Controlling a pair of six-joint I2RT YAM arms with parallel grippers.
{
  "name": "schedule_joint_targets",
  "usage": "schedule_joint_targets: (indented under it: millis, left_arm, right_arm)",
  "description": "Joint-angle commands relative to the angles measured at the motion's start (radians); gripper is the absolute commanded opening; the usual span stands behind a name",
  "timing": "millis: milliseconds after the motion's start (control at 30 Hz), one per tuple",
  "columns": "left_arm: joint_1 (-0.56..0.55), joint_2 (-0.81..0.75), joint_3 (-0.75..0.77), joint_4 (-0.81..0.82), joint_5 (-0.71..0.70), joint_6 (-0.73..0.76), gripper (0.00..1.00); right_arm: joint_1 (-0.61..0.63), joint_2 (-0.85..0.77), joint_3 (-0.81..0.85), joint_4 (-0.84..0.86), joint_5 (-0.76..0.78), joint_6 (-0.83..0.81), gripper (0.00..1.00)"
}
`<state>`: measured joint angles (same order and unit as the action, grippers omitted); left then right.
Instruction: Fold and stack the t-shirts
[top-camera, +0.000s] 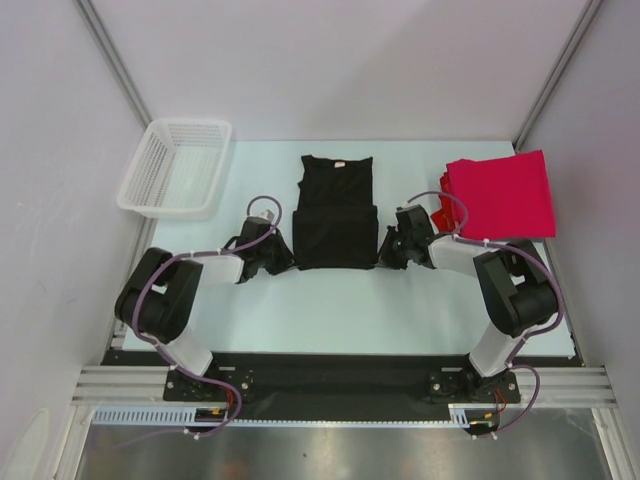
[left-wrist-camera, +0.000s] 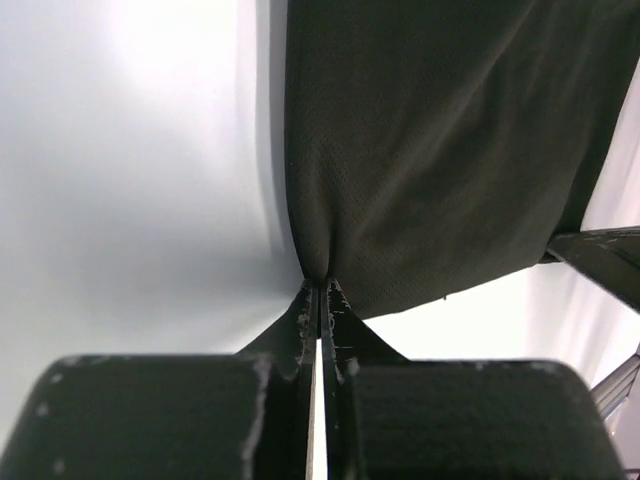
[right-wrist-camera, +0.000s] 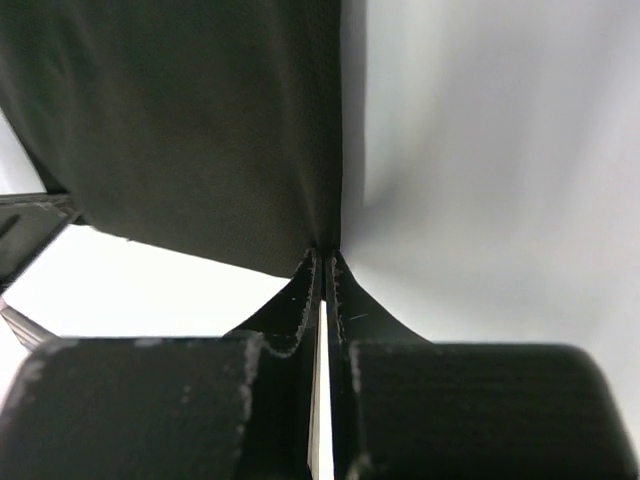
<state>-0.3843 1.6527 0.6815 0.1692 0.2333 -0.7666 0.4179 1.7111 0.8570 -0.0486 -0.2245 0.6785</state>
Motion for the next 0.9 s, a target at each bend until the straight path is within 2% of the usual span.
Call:
schedule_joint_targets:
  millis: [0, 200, 333, 633, 767, 867]
  left_arm:
    - [-0.010, -0.072, -0.040, -0.062, -0.002, 0.016, 0.00]
    - [-0.011, -0.234, -0.063, -0.162, 0.011, 0.072, 0.00]
    - [-0.010, -0.339, -0.097, -0.241, 0.082, 0.089, 0.00]
    - [-0.016, -0.686, -0.143, -0.439, 0.162, 0.107, 0.00]
    - [-0.014, -0.746, -0.113, -0.494, 0.204, 0.107, 0.00]
    - [-0.013, -0.734, -0.076, -0.507, 0.208, 0.108, 0.00]
  right_arm:
    - [0.012, -0.086, 0.011, -0.039, -0.006, -0.020, 0.00]
    - [0.016, -0.258, -0.050, -0.097, -0.016, -0.023, 0.00]
    - [0.035, -0.367, -0.110, -0.129, -0.036, -0.023, 0.00]
    - [0.101, -0.643, -0.211, -0.249, -0.035, 0.016, 0.00]
    - [0.104, -0.737, -0.211, -0.304, -0.026, 0.020, 0.00]
    - [0.094, -0.743, -0.178, -0.327, -0.019, 0.007, 0.00]
